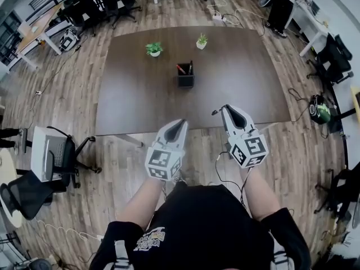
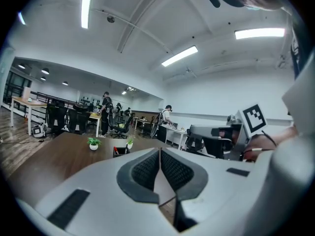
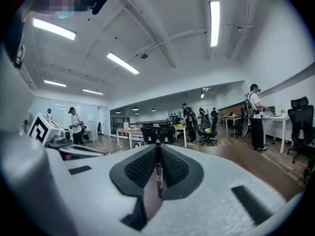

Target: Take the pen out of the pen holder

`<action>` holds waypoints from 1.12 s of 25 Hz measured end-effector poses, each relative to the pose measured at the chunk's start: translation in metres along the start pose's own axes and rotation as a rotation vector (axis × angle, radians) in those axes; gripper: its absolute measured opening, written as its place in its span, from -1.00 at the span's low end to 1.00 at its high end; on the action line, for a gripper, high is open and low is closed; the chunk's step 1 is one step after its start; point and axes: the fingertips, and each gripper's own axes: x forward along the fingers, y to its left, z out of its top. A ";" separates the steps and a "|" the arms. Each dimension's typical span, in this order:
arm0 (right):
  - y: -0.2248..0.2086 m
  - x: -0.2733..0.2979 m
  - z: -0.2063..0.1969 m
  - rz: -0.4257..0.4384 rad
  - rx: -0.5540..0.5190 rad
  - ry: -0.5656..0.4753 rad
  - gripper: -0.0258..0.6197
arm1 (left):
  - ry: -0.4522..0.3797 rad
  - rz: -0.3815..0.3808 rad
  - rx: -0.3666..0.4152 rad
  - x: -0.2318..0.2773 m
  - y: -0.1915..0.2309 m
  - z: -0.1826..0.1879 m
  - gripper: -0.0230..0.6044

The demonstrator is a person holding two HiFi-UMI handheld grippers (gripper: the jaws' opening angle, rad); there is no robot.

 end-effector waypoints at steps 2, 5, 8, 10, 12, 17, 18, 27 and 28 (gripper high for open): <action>-0.005 -0.022 0.002 0.035 0.002 -0.009 -0.81 | -0.002 0.038 -0.002 -0.003 -0.022 -0.003 -0.89; -0.009 -0.056 0.002 0.092 -0.007 -0.018 -0.81 | -0.004 0.092 -0.001 -0.012 -0.058 -0.009 -0.89; -0.016 -0.087 0.001 0.151 -0.016 -0.022 -0.81 | -0.012 0.145 0.001 -0.022 -0.092 -0.015 -0.89; -0.018 -0.100 -0.001 0.192 -0.013 -0.024 -0.81 | -0.017 0.188 0.001 -0.030 -0.107 -0.018 -0.89; -0.014 -0.110 -0.006 0.227 -0.008 -0.017 -0.81 | -0.016 0.222 -0.004 -0.040 -0.118 -0.022 -0.89; 0.003 -0.121 -0.011 0.287 0.011 -0.003 -0.81 | -0.015 0.273 -0.006 -0.063 -0.131 -0.023 -0.89; 0.007 -0.122 -0.010 0.296 0.014 -0.005 -0.81 | -0.018 0.280 -0.003 -0.066 -0.131 -0.022 -0.89; 0.035 -0.120 -0.004 0.325 0.008 -0.027 -0.81 | -0.047 0.293 0.002 -0.084 -0.121 -0.014 -0.89; 0.036 -0.119 -0.003 0.325 0.006 -0.028 -0.81 | -0.049 0.292 0.002 -0.084 -0.120 -0.014 -0.89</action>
